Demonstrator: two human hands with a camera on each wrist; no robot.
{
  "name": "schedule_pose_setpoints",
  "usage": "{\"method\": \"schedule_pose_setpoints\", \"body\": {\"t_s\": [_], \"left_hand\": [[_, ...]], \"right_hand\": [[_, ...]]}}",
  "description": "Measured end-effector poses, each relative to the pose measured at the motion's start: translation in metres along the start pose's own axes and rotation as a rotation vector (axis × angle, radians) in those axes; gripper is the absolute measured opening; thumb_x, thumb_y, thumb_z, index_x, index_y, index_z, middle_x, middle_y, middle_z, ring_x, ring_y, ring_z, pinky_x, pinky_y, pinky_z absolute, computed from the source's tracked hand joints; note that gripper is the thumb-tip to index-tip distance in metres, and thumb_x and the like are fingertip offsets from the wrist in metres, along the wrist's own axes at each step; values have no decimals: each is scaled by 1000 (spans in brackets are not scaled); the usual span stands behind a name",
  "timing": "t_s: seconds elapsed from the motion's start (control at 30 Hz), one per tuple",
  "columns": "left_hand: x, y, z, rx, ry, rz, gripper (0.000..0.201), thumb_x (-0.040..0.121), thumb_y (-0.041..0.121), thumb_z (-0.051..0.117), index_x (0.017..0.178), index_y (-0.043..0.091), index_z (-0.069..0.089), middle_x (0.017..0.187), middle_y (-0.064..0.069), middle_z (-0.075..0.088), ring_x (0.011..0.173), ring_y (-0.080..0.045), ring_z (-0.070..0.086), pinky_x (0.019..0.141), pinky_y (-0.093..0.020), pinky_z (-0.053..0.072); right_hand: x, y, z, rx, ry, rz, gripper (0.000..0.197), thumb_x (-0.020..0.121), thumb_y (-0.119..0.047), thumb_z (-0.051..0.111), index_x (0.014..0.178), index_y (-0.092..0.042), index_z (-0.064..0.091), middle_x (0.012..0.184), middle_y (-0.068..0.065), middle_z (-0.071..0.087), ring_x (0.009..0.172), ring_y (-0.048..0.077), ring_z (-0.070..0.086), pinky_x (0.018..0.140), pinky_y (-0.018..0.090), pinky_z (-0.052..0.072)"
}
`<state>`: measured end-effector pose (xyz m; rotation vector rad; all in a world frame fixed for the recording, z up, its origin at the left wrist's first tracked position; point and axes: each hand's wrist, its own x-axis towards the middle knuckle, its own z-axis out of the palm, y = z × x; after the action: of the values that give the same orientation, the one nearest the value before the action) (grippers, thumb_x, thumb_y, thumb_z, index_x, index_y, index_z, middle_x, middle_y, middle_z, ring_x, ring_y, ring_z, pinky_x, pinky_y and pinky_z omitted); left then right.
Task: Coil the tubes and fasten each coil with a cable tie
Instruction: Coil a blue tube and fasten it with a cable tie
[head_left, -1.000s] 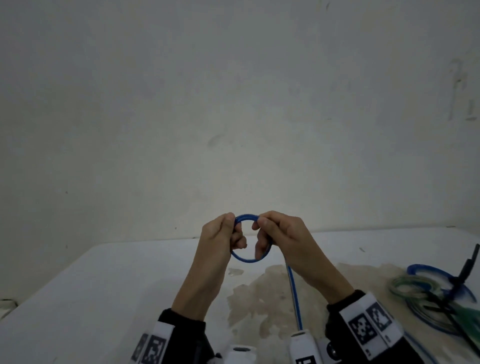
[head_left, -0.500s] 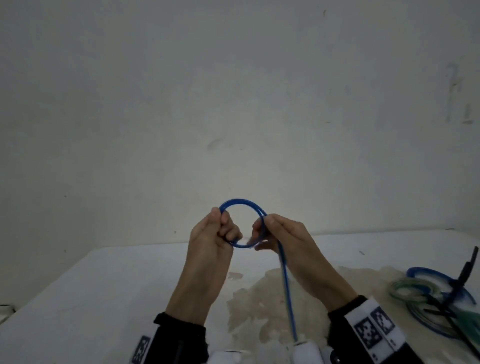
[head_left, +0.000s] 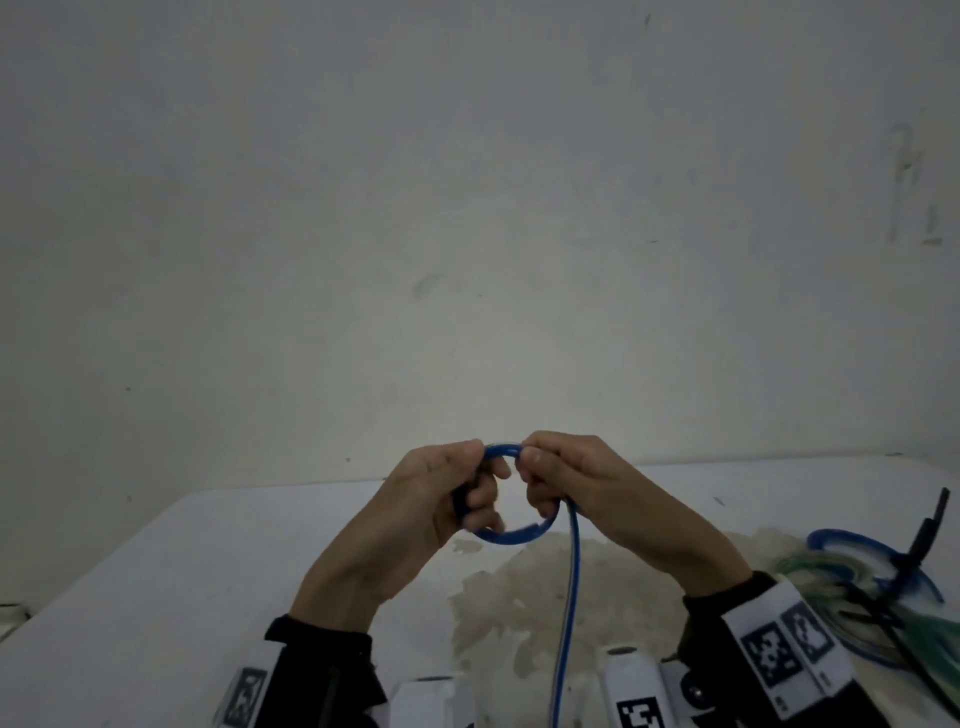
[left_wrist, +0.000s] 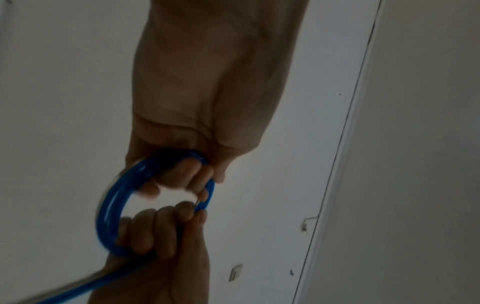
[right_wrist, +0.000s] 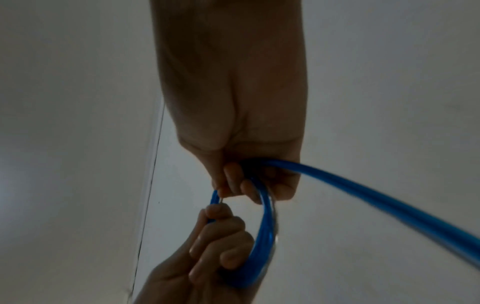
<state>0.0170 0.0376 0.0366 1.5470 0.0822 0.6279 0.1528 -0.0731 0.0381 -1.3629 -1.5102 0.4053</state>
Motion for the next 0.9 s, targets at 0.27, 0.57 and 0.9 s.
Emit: {"method": "schedule_pose_setpoints", "body": {"t_s": [0.27, 0.57, 0.9], "left_hand": [[11, -2, 14, -419, 406, 269, 36, 100, 23, 31, 69, 11, 44, 51, 4, 28, 45, -9, 27, 47, -20, 38], [12, -14, 33, -559, 468, 322, 33, 99, 22, 32, 70, 10, 44, 53, 3, 33, 50, -10, 32, 59, -27, 39], [3, 0, 4, -59, 158, 46, 34, 99, 21, 33, 86, 0, 57, 56, -3, 50, 49, -15, 49, 67, -33, 54]], "right_hand": [[10, 6, 27, 229, 275, -88, 29, 100, -16, 32, 95, -6, 59, 82, 6, 64, 78, 13, 63, 72, 25, 53], [14, 15, 42, 281, 429, -109, 32, 100, -17, 31, 87, -4, 57, 74, 7, 58, 64, 11, 53, 61, 21, 46], [5, 10, -1, -412, 147, -28, 31, 100, -21, 27, 72, -24, 39, 64, -4, 44, 57, 8, 38, 58, 22, 36]]}}
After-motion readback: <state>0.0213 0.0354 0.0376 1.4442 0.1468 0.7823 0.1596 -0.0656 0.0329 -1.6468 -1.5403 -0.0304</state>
